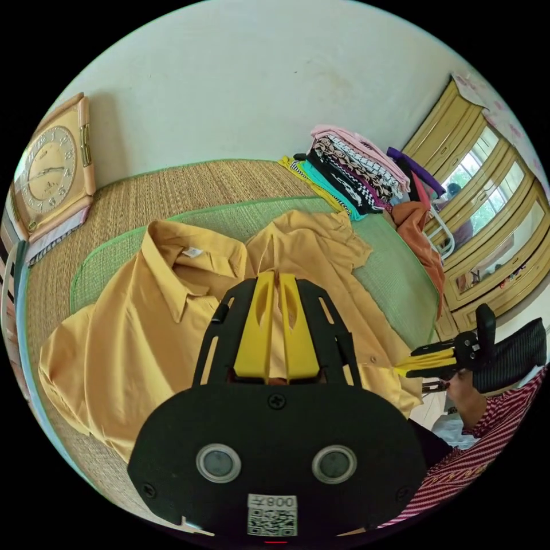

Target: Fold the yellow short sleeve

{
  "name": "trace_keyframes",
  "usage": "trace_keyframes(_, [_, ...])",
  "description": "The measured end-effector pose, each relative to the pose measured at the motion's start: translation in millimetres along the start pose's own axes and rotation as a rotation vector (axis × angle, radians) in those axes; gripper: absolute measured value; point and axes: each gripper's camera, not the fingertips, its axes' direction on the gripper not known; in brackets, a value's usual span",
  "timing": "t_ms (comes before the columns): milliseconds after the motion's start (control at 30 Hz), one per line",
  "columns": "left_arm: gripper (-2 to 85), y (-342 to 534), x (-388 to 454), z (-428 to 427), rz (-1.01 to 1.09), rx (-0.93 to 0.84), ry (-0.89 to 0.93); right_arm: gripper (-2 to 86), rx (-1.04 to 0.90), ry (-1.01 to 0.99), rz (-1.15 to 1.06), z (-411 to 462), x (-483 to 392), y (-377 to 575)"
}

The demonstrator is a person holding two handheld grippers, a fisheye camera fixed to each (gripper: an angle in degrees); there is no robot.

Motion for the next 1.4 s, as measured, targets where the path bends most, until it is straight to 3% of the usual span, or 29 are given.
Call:
trace_keyframes(200, [1.3, -20, -36, -34, 0.004, 0.114, -0.056, 0.3, 0.103, -0.249, -0.16, -69, -52, -32])
trace_keyframes(433, [1.4, 9, -122, 44, -0.132, -0.044, -0.092, 0.3, -0.05, -0.39, -0.173, 2, -71, -93])
trace_keyframes(700, [1.4, 37, -161, 74, -0.13, -0.079, -0.128, 0.5, -0.096, -0.466, -0.179, 3, -69, -111])
trace_keyframes(867, [1.4, 67, -165, 71, -0.113, -0.03, -0.076, 0.6, 0.046, -0.358, -0.114, -60, -15, -141])
trace_keyframes(1000, [1.4, 86, -157, 66, -0.078, -0.011, -0.043, 0.3, 0.142, -0.152, -0.097, -93, 30, -235])
trace_keyframes(1200, [1.4, 103, -151, 62, -0.005, -0.019, -0.039, 0.2, 0.018, 0.03, -0.026, -45, 79, -380])
trace_keyframes(1267, [1.3, 106, -150, 64, 0.036, -0.036, -0.069, 0.1, -0.017, 0.114, 0.01, -31, 95, -389])
trace_keyframes(1400, [1.0, 105, -150, 71, 0.066, -0.047, -0.06, 0.1, 0.089, 0.123, 0.126, -59, 134, -372])
